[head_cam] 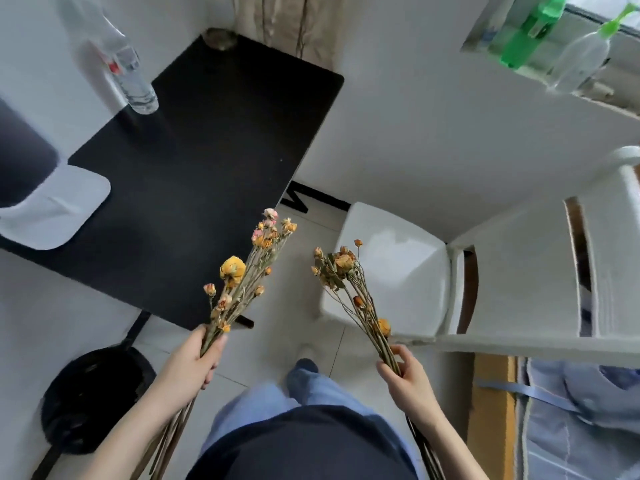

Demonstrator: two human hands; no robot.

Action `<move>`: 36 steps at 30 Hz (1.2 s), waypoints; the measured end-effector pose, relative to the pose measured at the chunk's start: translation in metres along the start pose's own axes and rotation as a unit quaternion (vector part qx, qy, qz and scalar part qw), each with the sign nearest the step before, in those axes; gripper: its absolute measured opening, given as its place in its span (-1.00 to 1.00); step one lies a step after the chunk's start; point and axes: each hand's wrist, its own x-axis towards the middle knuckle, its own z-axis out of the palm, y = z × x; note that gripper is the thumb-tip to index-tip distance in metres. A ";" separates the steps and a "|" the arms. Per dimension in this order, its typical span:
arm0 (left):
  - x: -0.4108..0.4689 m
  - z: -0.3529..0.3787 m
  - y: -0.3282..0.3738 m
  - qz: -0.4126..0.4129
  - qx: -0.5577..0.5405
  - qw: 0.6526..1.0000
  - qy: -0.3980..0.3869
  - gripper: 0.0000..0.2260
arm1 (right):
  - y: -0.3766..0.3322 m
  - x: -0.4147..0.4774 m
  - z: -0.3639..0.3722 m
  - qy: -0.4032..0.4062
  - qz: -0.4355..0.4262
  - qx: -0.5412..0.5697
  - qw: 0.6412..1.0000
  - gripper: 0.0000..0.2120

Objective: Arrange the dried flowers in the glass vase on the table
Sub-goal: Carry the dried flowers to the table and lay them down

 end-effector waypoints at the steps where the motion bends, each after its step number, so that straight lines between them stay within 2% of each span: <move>1: 0.007 0.001 0.010 0.001 -0.006 1.000 0.010 -0.84 | -0.009 0.015 -0.007 -0.010 -0.009 -0.011 1.000 -0.88; 10: 0.057 -0.014 0.067 -0.010 -0.024 0.996 0.086 -0.86 | -0.084 0.118 -0.029 -0.077 -0.057 -0.037 0.995 -0.92; 21: 0.133 -0.069 0.092 -0.009 -0.053 0.994 0.095 -0.88 | -0.168 0.199 0.021 -0.088 -0.079 -0.040 0.992 -0.91; 29: 0.212 -0.117 0.146 0.021 -0.093 0.989 0.109 -0.87 | -0.270 0.244 0.055 -0.083 -0.104 0.000 0.991 -0.90; 33: 0.252 -0.135 0.183 0.060 -0.132 0.982 0.119 -0.87 | -0.331 0.270 0.064 -0.081 -0.139 0.000 0.987 -0.97; 36: 0.278 -0.140 0.206 0.072 -0.178 0.973 0.130 -0.86 | -0.372 0.291 0.071 -0.098 -0.147 0.034 0.984 -0.91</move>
